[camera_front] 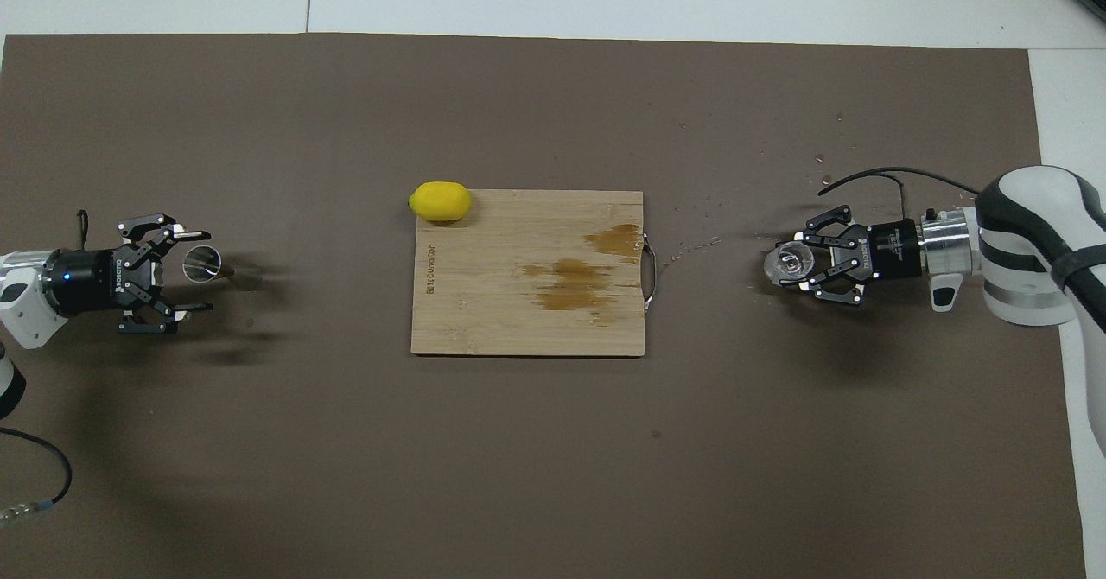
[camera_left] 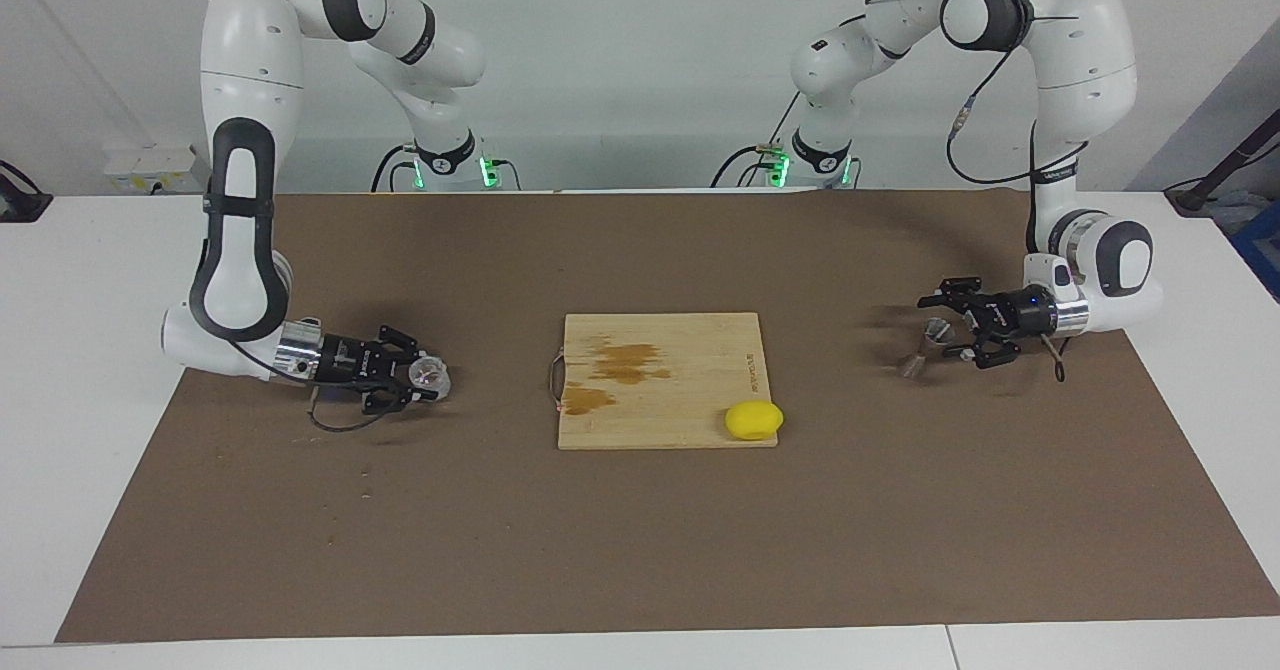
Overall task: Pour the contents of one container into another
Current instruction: 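Close the left gripper on the dark cup while the right gripper grasps the glass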
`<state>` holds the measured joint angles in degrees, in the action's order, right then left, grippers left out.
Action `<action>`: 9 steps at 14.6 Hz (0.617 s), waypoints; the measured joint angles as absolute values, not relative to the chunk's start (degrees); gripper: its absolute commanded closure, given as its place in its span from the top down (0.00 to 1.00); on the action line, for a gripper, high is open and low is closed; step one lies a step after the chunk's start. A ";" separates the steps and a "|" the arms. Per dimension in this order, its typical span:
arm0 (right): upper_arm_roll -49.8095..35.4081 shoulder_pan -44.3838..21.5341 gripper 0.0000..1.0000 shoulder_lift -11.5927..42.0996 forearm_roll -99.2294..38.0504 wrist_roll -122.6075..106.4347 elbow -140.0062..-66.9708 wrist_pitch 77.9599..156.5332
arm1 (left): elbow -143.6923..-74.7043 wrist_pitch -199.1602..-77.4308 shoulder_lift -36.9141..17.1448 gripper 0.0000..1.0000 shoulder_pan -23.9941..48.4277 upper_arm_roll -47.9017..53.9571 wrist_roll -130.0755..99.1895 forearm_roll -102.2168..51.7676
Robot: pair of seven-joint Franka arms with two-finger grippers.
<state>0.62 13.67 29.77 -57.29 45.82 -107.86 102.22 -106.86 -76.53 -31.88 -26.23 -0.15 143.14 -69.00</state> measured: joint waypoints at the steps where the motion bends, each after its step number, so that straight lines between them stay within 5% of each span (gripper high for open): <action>1: 0.62 13.67 0.05 29.77 -57.29 45.69 -107.86 102.22 | -106.87 -76.53 -31.90 0.93 -26.23 -0.16 143.38 -69.00; 5: 0.63 13.74 0.00 29.77 -57.29 44.78 -107.63 102.22 | -106.88 -76.53 -32.00 0.86 -26.22 -0.17 144.01 -68.99; 9: 0.63 13.75 0.00 29.57 -57.29 43.79 -106.57 102.22 | -106.88 -76.58 -32.07 0.61 -26.23 -0.20 144.13 -68.99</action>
